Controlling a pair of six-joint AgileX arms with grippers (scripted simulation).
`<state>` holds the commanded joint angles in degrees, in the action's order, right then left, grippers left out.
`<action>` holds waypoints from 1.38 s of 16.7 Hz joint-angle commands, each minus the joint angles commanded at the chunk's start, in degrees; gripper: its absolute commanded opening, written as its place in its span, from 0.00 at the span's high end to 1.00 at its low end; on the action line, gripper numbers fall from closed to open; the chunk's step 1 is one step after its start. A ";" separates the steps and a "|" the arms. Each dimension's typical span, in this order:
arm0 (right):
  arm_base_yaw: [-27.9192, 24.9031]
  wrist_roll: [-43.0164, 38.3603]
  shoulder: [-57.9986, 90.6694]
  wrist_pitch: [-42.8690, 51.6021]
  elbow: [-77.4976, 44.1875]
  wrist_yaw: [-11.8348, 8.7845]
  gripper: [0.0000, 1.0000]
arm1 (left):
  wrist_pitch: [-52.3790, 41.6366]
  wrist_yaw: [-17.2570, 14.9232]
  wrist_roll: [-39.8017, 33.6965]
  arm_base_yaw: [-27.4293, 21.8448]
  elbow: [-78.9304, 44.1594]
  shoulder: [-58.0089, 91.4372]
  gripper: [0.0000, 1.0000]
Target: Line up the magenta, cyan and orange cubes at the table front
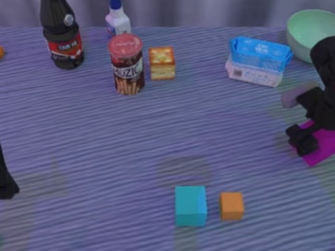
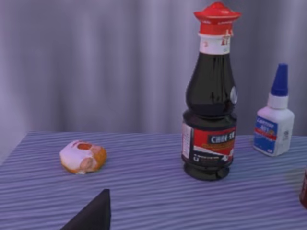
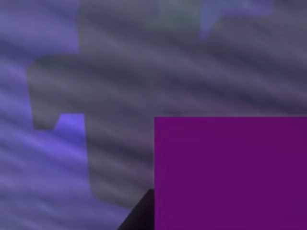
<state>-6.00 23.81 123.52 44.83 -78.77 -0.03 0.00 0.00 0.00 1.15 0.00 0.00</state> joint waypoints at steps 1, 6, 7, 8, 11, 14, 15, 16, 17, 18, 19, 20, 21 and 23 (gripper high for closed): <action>-0.07 0.07 -0.06 0.19 -0.16 -0.01 1.00 | 0.00 0.00 0.00 0.00 0.00 0.00 0.00; -0.38 0.20 -3.69 9.37 -4.99 -0.13 1.00 | 0.00 0.00 0.00 0.00 0.00 0.00 0.00; -0.41 0.18 -4.63 11.38 -6.06 -0.10 1.00 | 0.00 0.00 0.00 0.00 0.00 0.00 0.00; -0.46 0.17 -5.48 12.79 -6.91 -0.07 1.00 | 0.00 0.00 0.00 0.00 0.00 0.00 0.00; -0.50 0.15 -6.26 13.78 -7.52 -0.05 1.00 | 0.00 0.00 0.00 0.00 0.00 0.00 0.00; -0.28 -0.01 -6.02 13.68 -7.45 -0.07 1.00 | 0.00 0.00 0.00 0.00 0.00 0.00 0.00; -0.81 -0.65 -5.74 13.88 -7.90 -0.07 1.00 | 0.00 0.00 0.00 0.00 0.00 0.00 0.00; -1.79 -1.89 -5.23 14.24 -8.72 -0.06 1.00 | 0.00 0.00 0.00 0.00 0.00 0.00 0.00; -3.16 -3.72 -4.50 14.77 -9.89 -0.05 1.00 | 0.00 0.00 0.00 0.00 0.00 0.00 0.00; -4.89 -6.14 -3.58 15.45 -11.35 -0.02 1.00 | 0.00 0.00 0.00 0.00 0.00 0.00 0.00; -6.93 -9.15 -2.52 16.26 -13.05 0.00 1.00 | 0.00 0.00 0.00 0.00 0.00 0.00 0.00; -9.26 -12.66 -1.35 17.17 -14.92 0.04 1.00 | 0.00 0.00 0.00 0.00 0.00 0.00 0.00; -11.80 -16.60 -0.12 18.15 -16.90 0.07 1.00 | 0.00 0.00 0.00 0.00 0.00 0.00 0.00; -17.43 -25.66 2.43 20.29 -21.04 0.11 1.00 | 0.00 0.00 0.00 0.00 0.00 0.00 0.00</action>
<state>-23.43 -1.85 125.94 65.12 -99.81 0.08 0.00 0.00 0.00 1.15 0.00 0.00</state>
